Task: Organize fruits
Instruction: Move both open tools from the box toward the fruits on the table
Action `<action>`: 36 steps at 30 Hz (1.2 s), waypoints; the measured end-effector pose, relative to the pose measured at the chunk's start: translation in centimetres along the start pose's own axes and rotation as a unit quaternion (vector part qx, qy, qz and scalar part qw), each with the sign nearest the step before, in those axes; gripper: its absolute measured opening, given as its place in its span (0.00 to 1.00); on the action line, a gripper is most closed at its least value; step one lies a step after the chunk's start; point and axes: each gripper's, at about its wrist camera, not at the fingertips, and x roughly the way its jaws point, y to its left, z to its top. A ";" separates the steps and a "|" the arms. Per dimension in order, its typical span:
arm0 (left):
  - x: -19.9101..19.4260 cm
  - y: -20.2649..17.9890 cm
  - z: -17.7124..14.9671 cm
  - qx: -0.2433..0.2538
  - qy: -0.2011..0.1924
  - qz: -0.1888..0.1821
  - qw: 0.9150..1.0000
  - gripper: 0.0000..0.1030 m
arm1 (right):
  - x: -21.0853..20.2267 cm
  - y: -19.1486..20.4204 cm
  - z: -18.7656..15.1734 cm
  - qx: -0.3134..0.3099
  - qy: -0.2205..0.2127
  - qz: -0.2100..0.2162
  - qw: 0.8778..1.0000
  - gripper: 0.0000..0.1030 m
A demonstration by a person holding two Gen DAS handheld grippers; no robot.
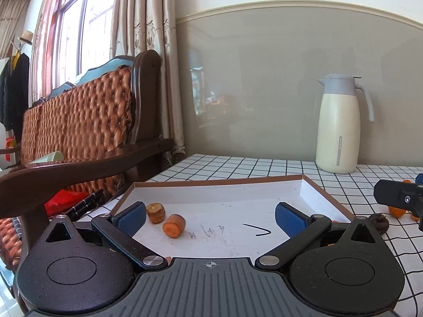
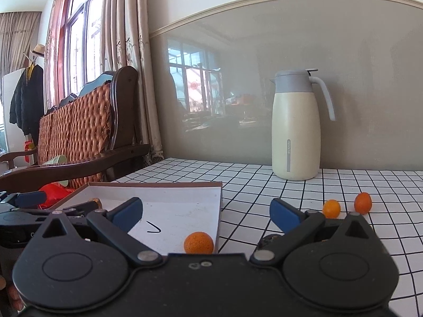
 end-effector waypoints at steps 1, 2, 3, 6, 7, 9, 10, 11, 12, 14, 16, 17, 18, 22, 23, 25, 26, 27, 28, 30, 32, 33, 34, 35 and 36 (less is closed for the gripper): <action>-0.1 -0.4 0.0 0.002 -0.001 -0.005 1.000 1.00 | -0.2 -0.3 0.0 0.001 0.000 -0.001 1.000 0.94; -0.2 -0.8 0.0 0.005 -0.001 -0.009 1.000 1.00 | -0.4 -0.6 0.0 0.003 0.000 -0.002 1.000 0.94; -0.2 -1.1 0.0 0.007 -0.001 -0.012 1.000 1.00 | -0.6 -0.8 0.0 0.005 0.001 -0.003 1.000 0.94; -0.3 -2.3 0.0 0.015 -0.001 -0.026 1.000 1.00 | -1.2 -1.6 0.1 0.011 0.002 -0.006 1.000 0.94; -0.3 -2.7 0.0 0.018 -0.001 -0.030 0.999 1.00 | -1.3 -1.9 0.1 0.013 0.002 -0.009 1.000 0.94; -0.3 -3.5 -0.1 0.024 0.001 -0.037 0.999 1.00 | -1.5 -2.5 0.0 0.017 0.004 -0.014 1.000 0.94; -0.4 -3.9 -0.1 0.025 0.002 -0.041 0.999 1.00 | -1.6 -2.8 0.0 0.020 0.005 -0.017 1.000 0.94; -0.4 -4.3 -0.1 0.027 0.002 -0.045 0.999 1.00 | -1.8 -3.1 0.0 0.024 0.005 -0.020 1.000 0.94; -0.4 -4.6 -0.1 0.028 0.003 -0.049 0.998 1.00 | -1.9 -3.4 0.0 0.029 0.004 -0.022 0.999 0.94; -0.4 -5.3 -0.1 0.030 0.004 -0.056 0.998 1.00 | -2.1 -4.1 0.0 0.040 0.005 -0.027 0.999 0.94; -0.5 -6.0 -0.1 0.031 0.006 -0.064 0.997 1.00 | -2.3 -4.7 0.0 0.050 0.004 -0.031 0.998 0.94; -0.5 -6.4 -0.1 0.031 0.006 -0.067 0.997 1.00 | -2.4 -5.0 0.0 0.054 0.003 -0.034 0.998 0.94; -0.5 -6.7 -0.1 0.031 0.007 -0.071 0.997 1.00 | -2.4 -5.2 0.0 0.056 0.003 -0.037 0.998 0.94; -0.7 -8.0 -0.1 0.033 0.007 -0.088 0.996 1.00 | -2.7 -6.0 -0.1 0.060 0.001 -0.049 0.997 0.94; -0.7 -8.4 -0.1 0.034 0.008 -0.093 0.995 1.00 | -2.8 -6.1 -0.2 0.060 0.001 -0.052 0.997 0.94; -0.7 -9.1 -0.1 0.034 0.008 -0.101 0.994 1.00 | -3.1 -6.5 -0.3 0.060 0.001 -0.058 0.997 0.94; -0.7 -9.4 -0.1 0.035 0.009 -0.106 0.994 1.00 | -3.2 -6.7 -0.4 0.062 0.002 -0.060 0.996 0.94; -0.7 -9.8 -0.1 0.036 0.009 -0.110 0.993 1.00 | -3.3 -6.9 -0.4 0.063 0.004 -0.062 0.996 0.94; -0.7 -10.1 -0.1 0.037 0.009 -0.114 0.993 1.00 | -3.4 -7.2 -0.5 0.064 0.004 -0.065 0.996 0.94; -0.8 -11.0 -0.2 0.040 0.010 -0.123 0.992 1.00 | -3.5 -7.7 -0.6 0.066 0.005 -0.073 0.995 0.94; -0.8 -11.7 -0.3 0.045 0.011 -0.131 0.990 1.00 | -3.7 -8.2 -0.6 0.070 0.004 -0.080 0.994 0.94; -0.8 -12.1 -0.4 0.047 0.011 -0.134 0.990 1.00 | -3.8 -8.5 -0.7 0.073 0.004 -0.084 0.994 0.94; -0.8 -12.5 -0.4 0.048 0.012 -0.138 0.989 1.00 | -3.9 -8.8 -0.7 0.076 0.004 -0.087 0.993 0.94; -0.8 -12.9 -0.5 0.049 0.013 -0.141 0.989 1.00 | -4.0 -9.1 -0.8 0.079 0.005 -0.091 0.993 0.94; -0.8 -13.2 -0.6 0.053 0.014 -0.143 0.988 1.00 | -4.0 -9.5 -0.8 0.083 0.006 -0.095 0.992 0.94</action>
